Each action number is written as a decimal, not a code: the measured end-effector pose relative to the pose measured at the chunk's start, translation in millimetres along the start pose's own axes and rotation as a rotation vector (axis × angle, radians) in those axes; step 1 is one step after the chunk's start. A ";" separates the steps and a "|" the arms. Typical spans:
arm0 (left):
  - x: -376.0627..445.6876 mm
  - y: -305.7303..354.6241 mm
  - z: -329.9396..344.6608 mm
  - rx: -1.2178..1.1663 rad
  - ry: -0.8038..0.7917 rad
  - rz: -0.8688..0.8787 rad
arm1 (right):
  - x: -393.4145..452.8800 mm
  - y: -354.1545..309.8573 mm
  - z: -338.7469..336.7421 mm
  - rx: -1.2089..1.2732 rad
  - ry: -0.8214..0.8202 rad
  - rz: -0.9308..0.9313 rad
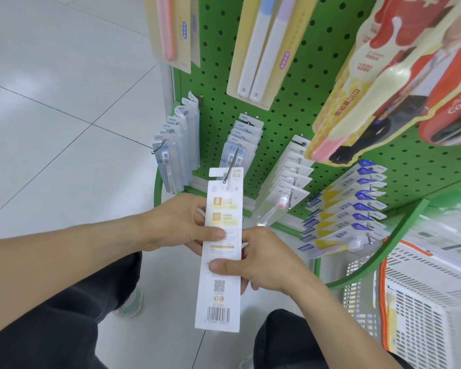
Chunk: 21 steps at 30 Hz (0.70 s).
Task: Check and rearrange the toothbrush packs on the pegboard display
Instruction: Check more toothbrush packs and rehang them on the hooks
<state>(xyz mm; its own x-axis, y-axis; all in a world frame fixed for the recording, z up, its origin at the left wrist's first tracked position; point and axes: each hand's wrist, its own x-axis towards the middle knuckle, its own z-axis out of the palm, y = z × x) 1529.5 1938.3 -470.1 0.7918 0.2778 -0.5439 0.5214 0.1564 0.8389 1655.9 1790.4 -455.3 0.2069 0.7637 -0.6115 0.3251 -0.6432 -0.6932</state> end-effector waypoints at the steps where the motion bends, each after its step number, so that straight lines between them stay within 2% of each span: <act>1: 0.3 -0.7 2.0 0.011 -0.001 0.005 | 0.3 -0.1 -1.1 -0.010 0.008 0.014; 11: 0.7 -9.5 10.7 0.157 -0.175 -0.070 | 3.4 0.4 -8.4 0.055 0.271 0.065; 16: -2.0 -11.0 7.1 0.270 -0.267 -0.085 | 8.3 -0.5 -11.0 0.251 0.472 -0.057; 21: -3.1 -12.2 14.7 0.367 -0.182 0.060 | 7.6 -0.9 -14.8 0.269 0.506 -0.153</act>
<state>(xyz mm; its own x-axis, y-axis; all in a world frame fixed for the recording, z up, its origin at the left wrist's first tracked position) 1525.4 1921.6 -479.0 0.8504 0.0983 -0.5169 0.5254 -0.2127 0.8238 1670.8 1797.6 -453.7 0.6122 0.7377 -0.2845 0.1543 -0.4644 -0.8721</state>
